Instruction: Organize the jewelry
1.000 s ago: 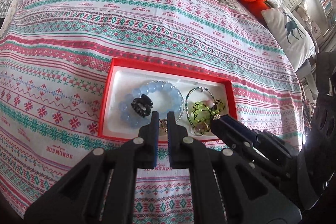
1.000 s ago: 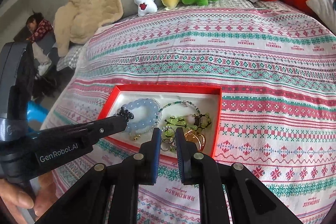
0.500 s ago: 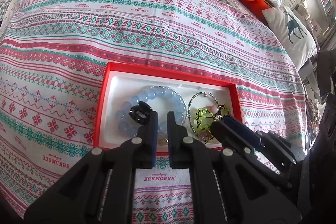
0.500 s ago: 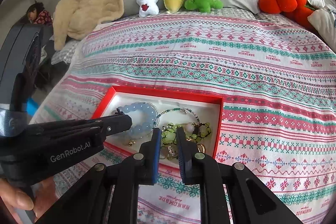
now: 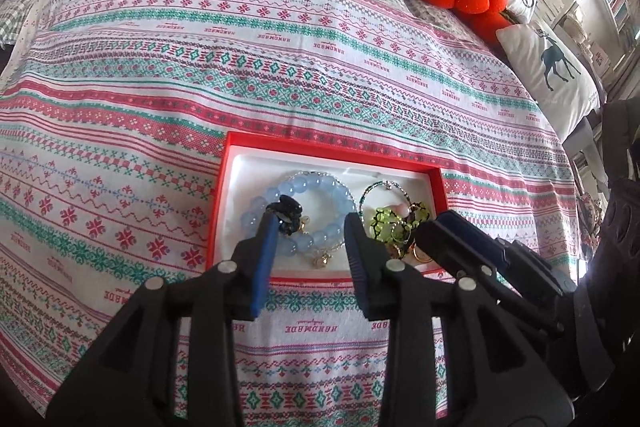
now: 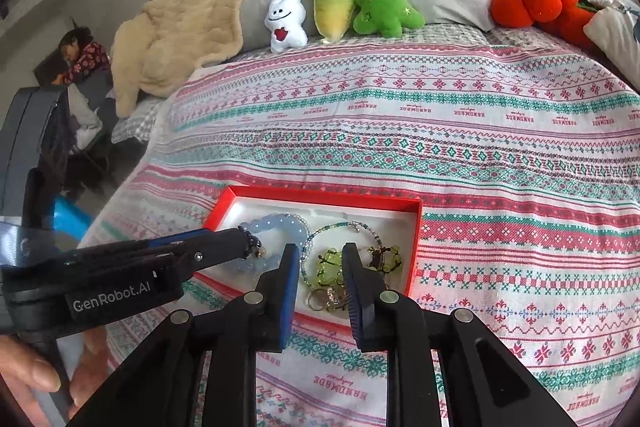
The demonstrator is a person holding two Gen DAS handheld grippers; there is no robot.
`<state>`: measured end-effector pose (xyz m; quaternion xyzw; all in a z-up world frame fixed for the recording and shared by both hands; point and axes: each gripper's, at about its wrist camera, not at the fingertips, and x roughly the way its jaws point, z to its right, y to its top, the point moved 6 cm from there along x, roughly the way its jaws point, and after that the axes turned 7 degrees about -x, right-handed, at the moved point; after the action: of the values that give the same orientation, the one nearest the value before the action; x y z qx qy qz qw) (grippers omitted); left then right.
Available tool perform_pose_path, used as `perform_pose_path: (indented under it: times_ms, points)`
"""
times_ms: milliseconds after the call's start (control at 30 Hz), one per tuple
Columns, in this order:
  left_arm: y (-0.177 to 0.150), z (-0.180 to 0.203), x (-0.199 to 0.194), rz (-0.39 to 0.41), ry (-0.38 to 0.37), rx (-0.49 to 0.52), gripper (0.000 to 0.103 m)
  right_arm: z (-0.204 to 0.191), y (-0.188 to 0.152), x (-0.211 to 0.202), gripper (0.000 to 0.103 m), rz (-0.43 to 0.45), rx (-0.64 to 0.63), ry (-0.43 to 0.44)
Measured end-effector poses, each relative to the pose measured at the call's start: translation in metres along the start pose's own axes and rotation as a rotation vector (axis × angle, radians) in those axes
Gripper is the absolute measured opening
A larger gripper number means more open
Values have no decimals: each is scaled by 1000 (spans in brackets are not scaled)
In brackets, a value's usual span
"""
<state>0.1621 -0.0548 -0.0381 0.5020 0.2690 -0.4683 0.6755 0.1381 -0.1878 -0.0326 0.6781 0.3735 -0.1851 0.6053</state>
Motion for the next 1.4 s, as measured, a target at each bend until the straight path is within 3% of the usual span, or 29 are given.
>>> perform_pose_path:
  times_ms: [67,100,133,367,467,567,667,767,900,1000,1133,1167,1233,1400]
  points:
    - [-1,-2,-2,-2,0,-5,36,2,1,-2,38,7,28,29]
    - [-1,-3,-4,-1,2,-6,37,4,1,-3,56,14,45,40]
    - [-2,-3,-5,0,5,-6,37,5,1,-5,65,28,58,44]
    - [-4,-6,-21,22,8,-4,39,7,5,-20,65,75,76,26]
    - [-5,-10,-31,47,10,-4,53,-3,4,-30,65,101,32,8]
    - [-6,-13,-41,63,8,2,54,-11,4,-51,65,162,33,37]
    - [-11,-17,-52,83,7,9,57,-21,2,-80,63,262,-11,-14]
    - [-18,-20,-64,105,2,13,65,-41,-2,-106,43,339,-121,-42]
    - [-27,-22,-77,114,9,24,66,-39,-5,-117,39,324,-92,-1]
    - [-35,-26,-89,139,33,31,74,-20,-9,-117,40,284,-3,25]
    - [-46,-34,-99,173,120,44,89,-11,-22,-117,45,219,-23,-37]
    - [-49,-36,-100,181,137,41,90,-14,-25,-117,47,206,-52,-57]
    - [-58,-38,-99,190,166,32,91,-19,-34,-118,61,192,-80,-71]
    - [-81,-25,-89,126,188,71,92,-32,-54,-121,79,155,-101,-100]
